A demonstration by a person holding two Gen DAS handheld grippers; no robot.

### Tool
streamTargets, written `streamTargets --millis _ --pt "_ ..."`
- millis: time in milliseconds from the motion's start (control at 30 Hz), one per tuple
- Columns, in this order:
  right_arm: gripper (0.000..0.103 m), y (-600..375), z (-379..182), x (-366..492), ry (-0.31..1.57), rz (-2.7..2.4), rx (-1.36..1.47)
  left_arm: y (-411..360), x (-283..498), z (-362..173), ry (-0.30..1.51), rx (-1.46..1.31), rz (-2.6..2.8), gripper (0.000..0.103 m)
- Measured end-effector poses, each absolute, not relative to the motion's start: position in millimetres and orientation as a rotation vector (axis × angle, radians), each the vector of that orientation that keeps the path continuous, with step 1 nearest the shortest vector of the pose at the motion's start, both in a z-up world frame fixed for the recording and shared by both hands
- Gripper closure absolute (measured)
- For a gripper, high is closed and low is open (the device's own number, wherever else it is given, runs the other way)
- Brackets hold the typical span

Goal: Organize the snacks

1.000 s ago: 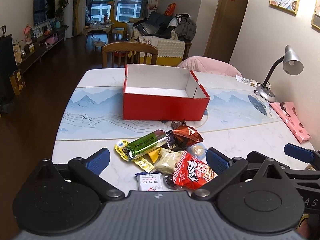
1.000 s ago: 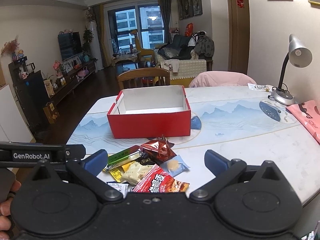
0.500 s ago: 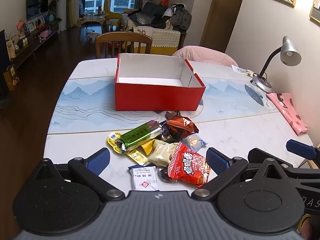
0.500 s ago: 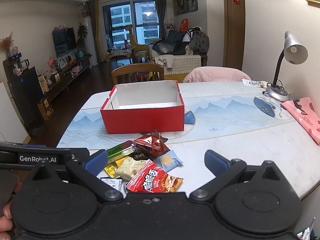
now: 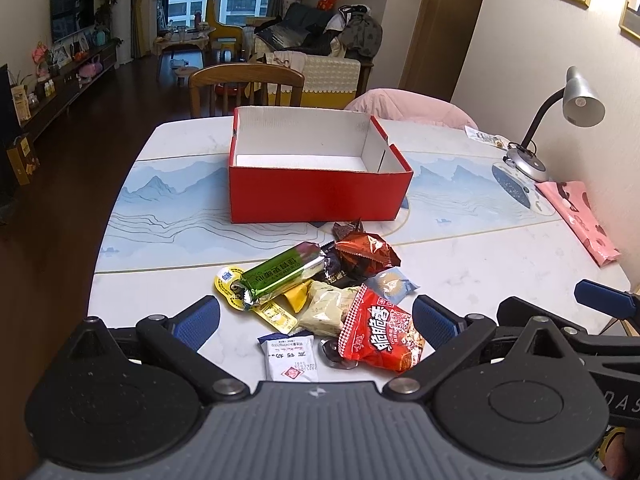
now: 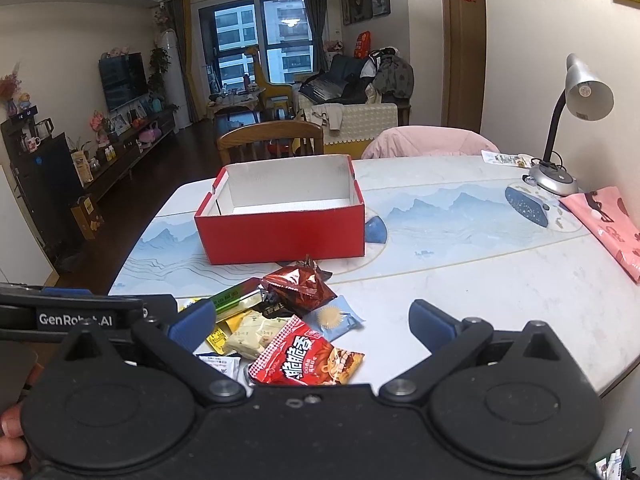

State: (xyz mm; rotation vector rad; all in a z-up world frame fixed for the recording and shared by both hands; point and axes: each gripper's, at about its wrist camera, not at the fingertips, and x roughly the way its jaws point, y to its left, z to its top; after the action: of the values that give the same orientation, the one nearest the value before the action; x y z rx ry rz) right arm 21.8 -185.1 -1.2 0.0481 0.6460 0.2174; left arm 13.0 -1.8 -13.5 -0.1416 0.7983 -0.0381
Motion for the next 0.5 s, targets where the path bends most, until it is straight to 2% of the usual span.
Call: streamTargets --millis 500 --pt "0.0 -182.2 -2.5 23.7 0.647 0.224 0.048 -0.5 13.6 -13.5 0.803 -0.143 -0.036 0.0"
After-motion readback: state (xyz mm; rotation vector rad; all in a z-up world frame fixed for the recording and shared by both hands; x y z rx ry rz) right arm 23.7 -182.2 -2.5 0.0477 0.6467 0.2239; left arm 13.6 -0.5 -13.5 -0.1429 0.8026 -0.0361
